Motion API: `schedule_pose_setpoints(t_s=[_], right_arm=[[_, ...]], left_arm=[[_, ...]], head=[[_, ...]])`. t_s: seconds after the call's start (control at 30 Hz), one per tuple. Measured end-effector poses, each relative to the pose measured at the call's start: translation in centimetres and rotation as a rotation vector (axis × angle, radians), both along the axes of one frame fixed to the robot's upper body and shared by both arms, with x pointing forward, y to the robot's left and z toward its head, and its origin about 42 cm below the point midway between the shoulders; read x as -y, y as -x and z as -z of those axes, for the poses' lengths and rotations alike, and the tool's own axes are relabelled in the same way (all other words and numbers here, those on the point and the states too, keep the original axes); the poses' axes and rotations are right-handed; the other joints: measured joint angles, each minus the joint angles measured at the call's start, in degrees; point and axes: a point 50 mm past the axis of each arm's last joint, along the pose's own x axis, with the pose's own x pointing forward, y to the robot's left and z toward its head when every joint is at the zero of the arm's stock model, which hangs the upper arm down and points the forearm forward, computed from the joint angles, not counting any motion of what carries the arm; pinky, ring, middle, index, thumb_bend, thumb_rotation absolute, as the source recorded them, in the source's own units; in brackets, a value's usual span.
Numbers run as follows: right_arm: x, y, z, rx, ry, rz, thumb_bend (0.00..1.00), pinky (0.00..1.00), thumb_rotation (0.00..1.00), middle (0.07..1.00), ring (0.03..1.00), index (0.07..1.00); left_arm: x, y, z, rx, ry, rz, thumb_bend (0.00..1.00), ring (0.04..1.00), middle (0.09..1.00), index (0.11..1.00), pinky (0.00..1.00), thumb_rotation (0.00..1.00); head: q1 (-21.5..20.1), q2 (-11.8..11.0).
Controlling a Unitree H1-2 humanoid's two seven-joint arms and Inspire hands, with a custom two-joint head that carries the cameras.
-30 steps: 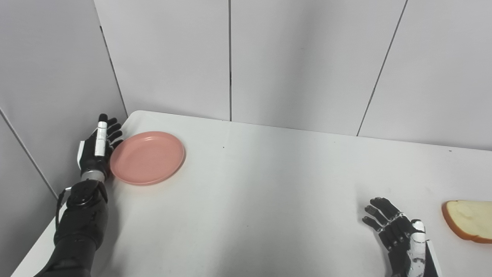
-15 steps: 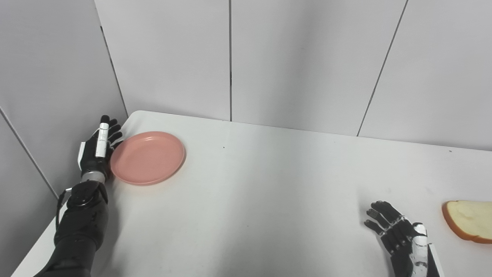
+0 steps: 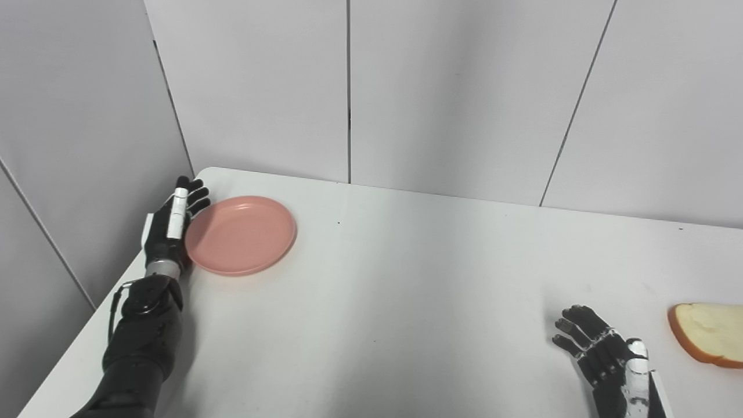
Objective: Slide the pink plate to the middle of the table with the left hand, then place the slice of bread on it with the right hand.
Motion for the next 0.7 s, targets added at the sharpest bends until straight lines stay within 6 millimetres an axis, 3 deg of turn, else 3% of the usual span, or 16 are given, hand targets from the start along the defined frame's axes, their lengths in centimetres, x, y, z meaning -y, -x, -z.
schedule_pose_setpoints(t_s=[0.7], right_arm=[[-0.3,0.7,0.1,-0.018,0.008,0.003,0.71,0.71,0.97,0.762,0.762,0.705]], left_arm=[[5.9,-1.1,0.2,0.012,-0.002,0.136,0.91,0.848,0.865,0.782,0.72,0.85]], head=[[-1.8,0.9]])
